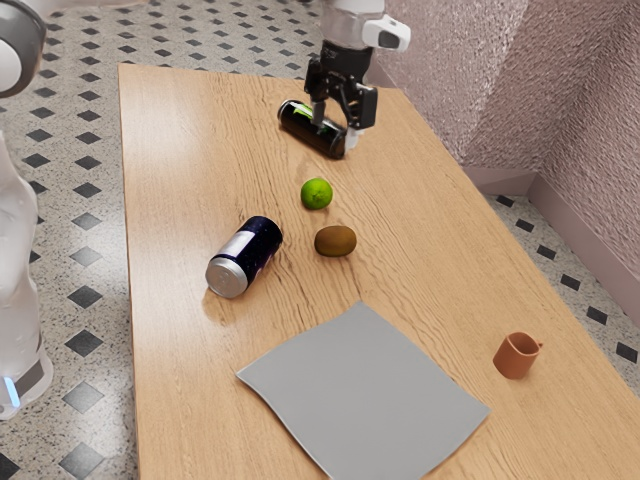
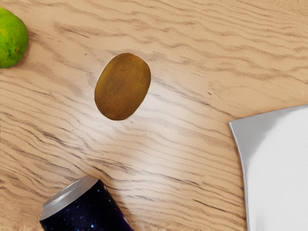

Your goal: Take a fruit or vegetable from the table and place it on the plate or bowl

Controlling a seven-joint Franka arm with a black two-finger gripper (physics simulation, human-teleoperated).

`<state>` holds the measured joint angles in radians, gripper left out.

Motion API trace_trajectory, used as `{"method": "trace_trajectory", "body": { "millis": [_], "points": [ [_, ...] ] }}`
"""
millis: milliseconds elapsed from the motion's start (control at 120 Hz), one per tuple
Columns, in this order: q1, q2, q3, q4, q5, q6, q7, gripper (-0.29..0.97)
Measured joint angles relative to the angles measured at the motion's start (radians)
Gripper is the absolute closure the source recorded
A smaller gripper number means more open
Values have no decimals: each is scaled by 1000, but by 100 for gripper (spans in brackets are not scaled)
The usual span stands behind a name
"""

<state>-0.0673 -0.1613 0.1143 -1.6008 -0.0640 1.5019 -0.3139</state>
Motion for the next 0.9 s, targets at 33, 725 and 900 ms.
{"method": "trace_trajectory", "body": {
  "millis": [33, 725, 900],
  "points": [
    [-1, -3, 2, -1, -4, -6, -47, 0],
    [-36, 32, -42, -4, 122, -29, -97, 0],
    [-98, 104, -30, 124, 102, -24, 81, 0]
  ]
}}
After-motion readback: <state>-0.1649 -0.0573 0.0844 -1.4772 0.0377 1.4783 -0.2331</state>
